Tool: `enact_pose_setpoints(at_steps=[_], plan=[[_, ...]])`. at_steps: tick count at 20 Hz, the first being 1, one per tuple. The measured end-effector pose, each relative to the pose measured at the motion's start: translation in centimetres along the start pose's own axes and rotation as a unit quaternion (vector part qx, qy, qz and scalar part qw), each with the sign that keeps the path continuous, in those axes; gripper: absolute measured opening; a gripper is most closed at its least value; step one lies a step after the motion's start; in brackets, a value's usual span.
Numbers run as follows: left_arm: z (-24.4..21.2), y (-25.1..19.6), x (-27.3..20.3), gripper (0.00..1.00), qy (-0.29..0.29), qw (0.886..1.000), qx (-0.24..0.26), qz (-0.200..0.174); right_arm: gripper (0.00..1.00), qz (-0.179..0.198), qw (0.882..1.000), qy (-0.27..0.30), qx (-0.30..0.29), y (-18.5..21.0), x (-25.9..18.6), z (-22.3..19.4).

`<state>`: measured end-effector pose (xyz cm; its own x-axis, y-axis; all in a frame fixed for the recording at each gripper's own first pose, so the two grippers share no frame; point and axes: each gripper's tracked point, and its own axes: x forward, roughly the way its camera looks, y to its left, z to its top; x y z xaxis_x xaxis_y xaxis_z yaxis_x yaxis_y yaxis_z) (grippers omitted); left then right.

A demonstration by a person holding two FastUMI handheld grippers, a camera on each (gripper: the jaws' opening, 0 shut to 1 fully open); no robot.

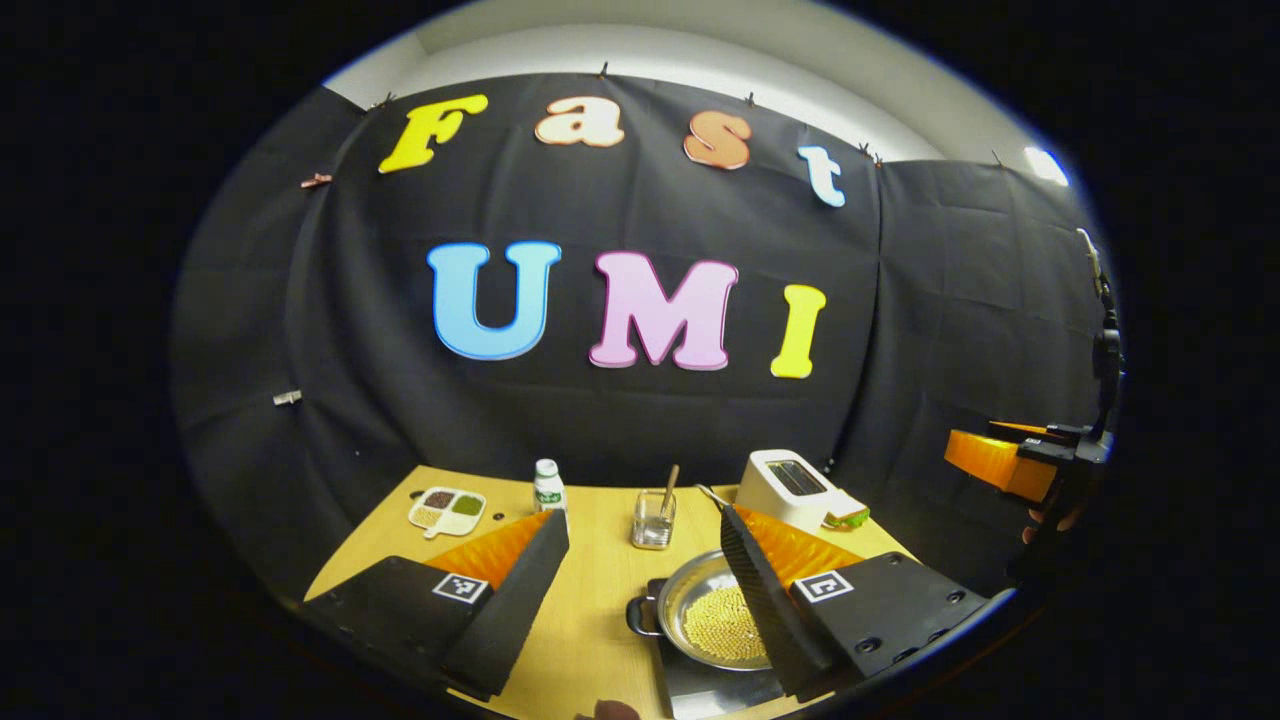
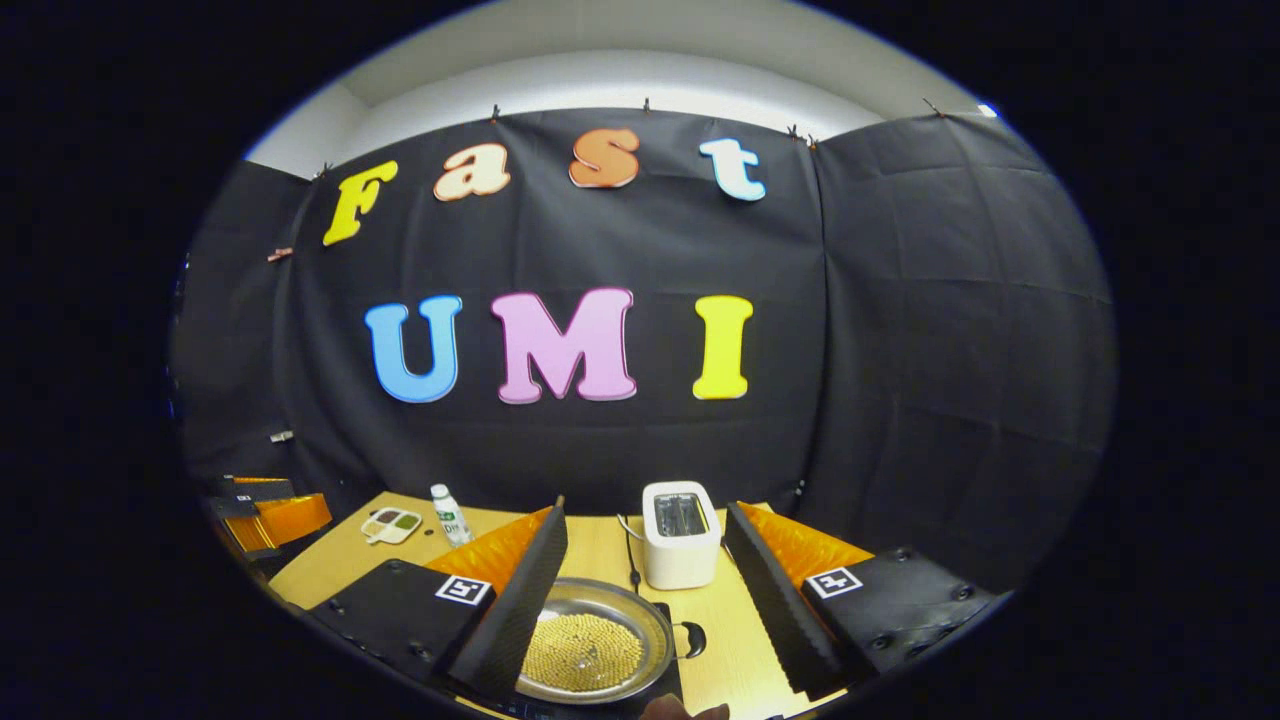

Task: First push the handle of the pot to place it horizontally, then grasp the pot with both hands and set it on the induction cooktop.

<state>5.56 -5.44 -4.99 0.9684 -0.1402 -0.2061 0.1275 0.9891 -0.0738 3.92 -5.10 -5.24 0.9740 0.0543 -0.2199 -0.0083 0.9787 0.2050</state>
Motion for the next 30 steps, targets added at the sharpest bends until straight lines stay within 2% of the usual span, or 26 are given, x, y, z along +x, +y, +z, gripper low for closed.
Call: enact_pose_setpoints(at_steps=[4, 8, 14, 15, 18, 30], plan=[[3.1, 2.1, -2.4, 0.95, -0.043, 0.999, 0.002, 0.016, 0.98, -0.013, 0.998, -0.061, -0.018, 1.2, -0.7, 3.7], [4.3, 3.9, -3.7, 0.95, -0.063, 0.997, 0.018, 0.04, 0.98, -0.015, 0.995, -0.092, -0.022, 2.2, -1.2, 5.4], [3.4, 4.4, -3.9, 0.95, -0.052, 0.998, 0.009, 0.047, 0.98, -0.014, 0.996, -0.082, -0.013, 2.4, -1.2, 4.9], [3.3, 4.4, -3.8, 0.95, -0.05, 0.998, 0.007, 0.047, 1.0, -0.015, 0.996, -0.082, -0.012, 2.4, -1.2, 4.9], [2.9, 4.1, -3.4, 0.95, -0.042, 0.998, -0.001, 0.041, 0.98, -0.018, 0.997, -0.08, -0.011, 2.0, -1.2, 4.7], [2.2, 3.2, -3.8, 0.96, -0.03, 0.998, 0.007, 0.048, 0.98, -0.021, 0.998, -0.062, -0.004, -0.3, -2.1, 3.3]])
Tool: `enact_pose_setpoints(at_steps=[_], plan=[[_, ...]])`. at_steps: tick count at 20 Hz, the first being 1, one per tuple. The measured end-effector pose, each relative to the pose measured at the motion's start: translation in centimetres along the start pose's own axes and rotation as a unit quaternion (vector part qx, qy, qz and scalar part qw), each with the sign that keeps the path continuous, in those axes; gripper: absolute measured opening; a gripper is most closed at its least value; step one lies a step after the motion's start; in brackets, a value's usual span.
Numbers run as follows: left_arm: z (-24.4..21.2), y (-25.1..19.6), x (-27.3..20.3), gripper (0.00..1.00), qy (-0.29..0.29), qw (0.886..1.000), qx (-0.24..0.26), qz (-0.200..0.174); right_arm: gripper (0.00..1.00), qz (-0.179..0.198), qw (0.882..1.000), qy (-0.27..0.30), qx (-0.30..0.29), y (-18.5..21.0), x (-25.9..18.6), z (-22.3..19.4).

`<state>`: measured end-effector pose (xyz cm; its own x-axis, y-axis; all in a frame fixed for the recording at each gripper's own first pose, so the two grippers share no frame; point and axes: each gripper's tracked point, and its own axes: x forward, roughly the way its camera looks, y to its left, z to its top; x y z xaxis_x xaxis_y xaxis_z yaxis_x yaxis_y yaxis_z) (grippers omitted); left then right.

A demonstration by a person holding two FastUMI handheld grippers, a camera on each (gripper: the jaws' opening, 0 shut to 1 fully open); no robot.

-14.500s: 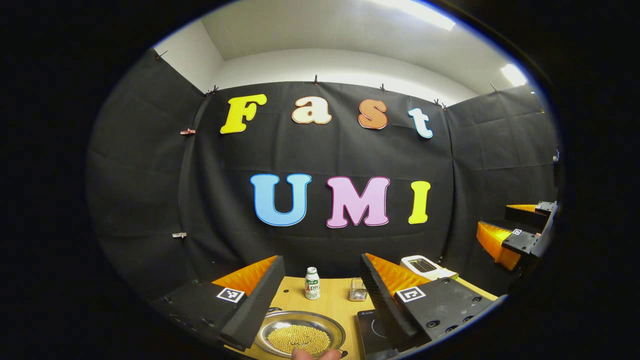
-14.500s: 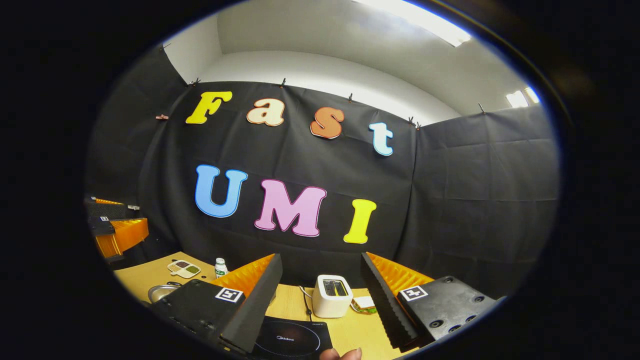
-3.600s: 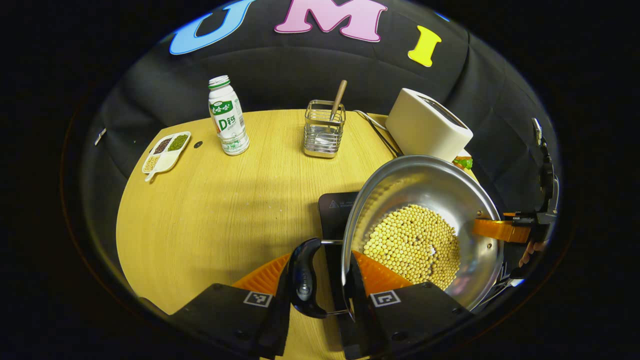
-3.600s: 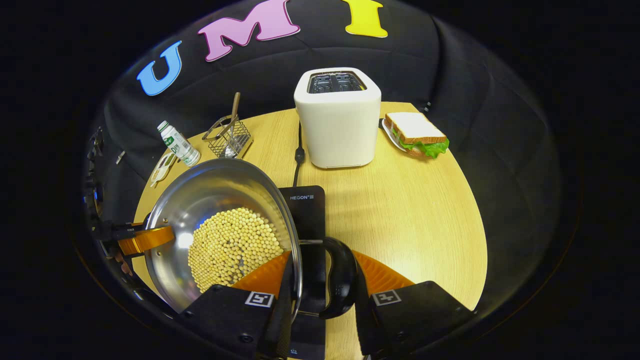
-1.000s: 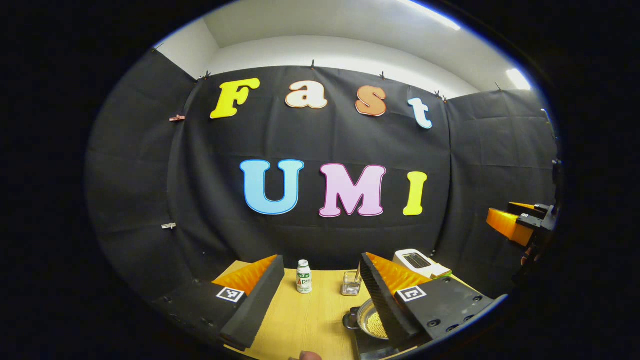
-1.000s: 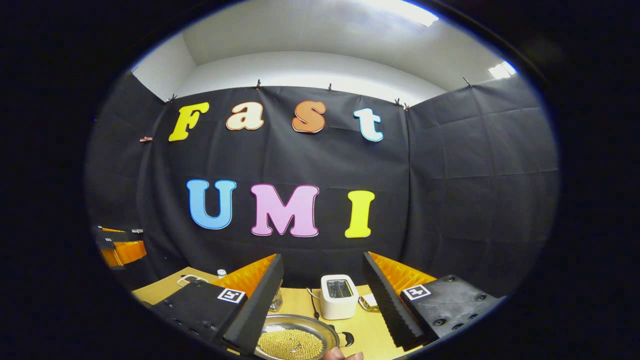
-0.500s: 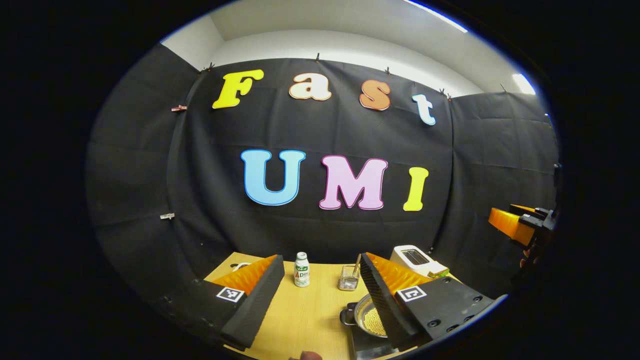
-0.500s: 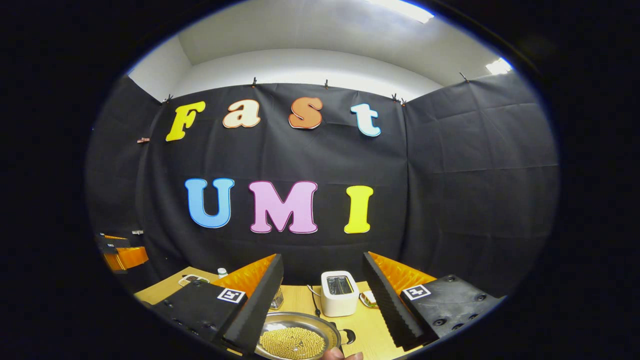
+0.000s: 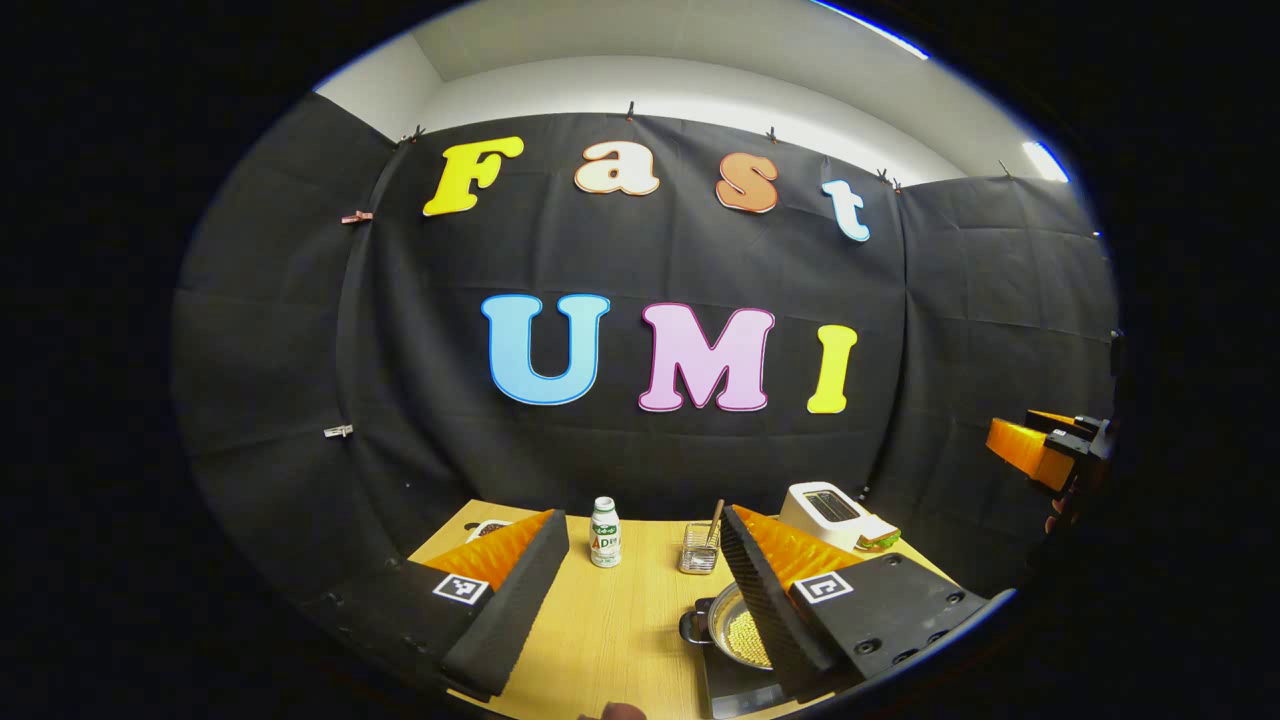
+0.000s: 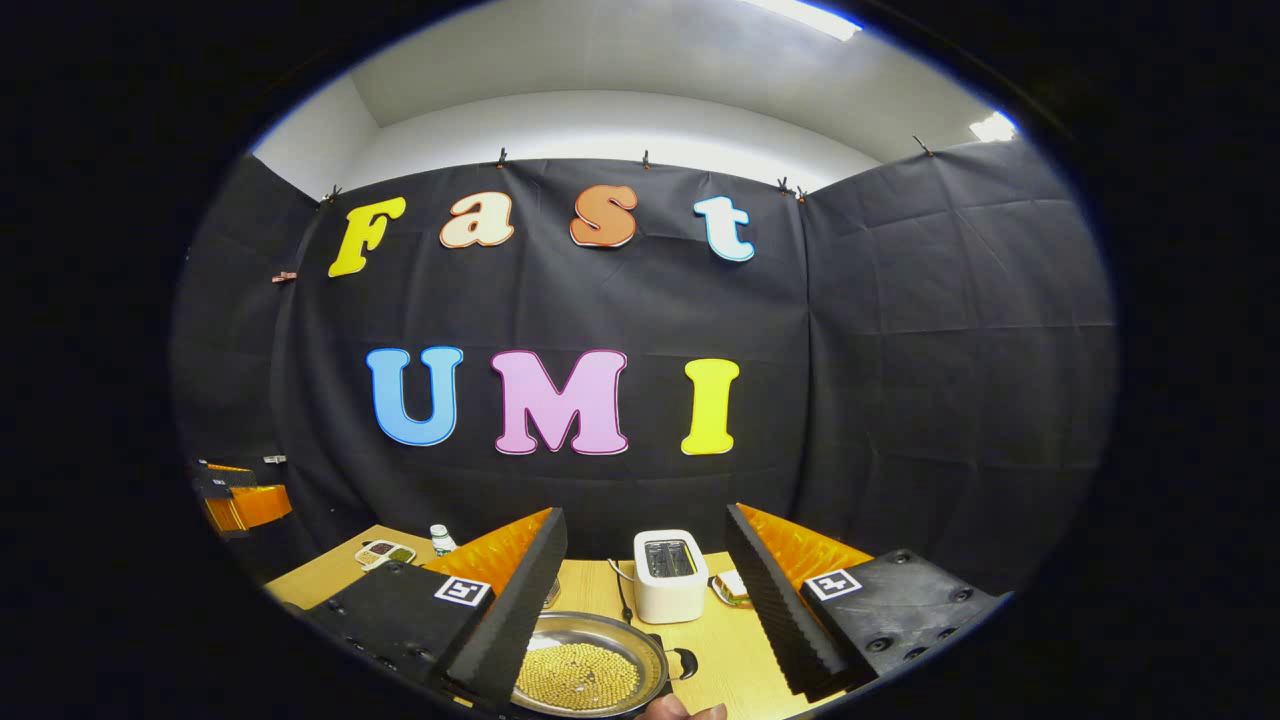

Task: First push the handle of the pot to place it horizontally, then grasp the pot with both hands and set it on the induction cooktop.

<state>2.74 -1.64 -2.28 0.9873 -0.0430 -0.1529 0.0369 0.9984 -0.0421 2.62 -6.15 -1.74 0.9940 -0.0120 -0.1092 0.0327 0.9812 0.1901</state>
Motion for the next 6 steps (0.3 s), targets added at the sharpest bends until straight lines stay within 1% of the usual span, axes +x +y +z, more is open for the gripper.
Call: enact_pose_setpoints(at_steps=[6], plan=[[-0.05, -0.95, -0.72, 0.95, 0.003, 1.0, 0.001, 0.0, 0.98, 0.0, 1.0, 0.001, 0.003, -0.77, -0.19, -0.2]])
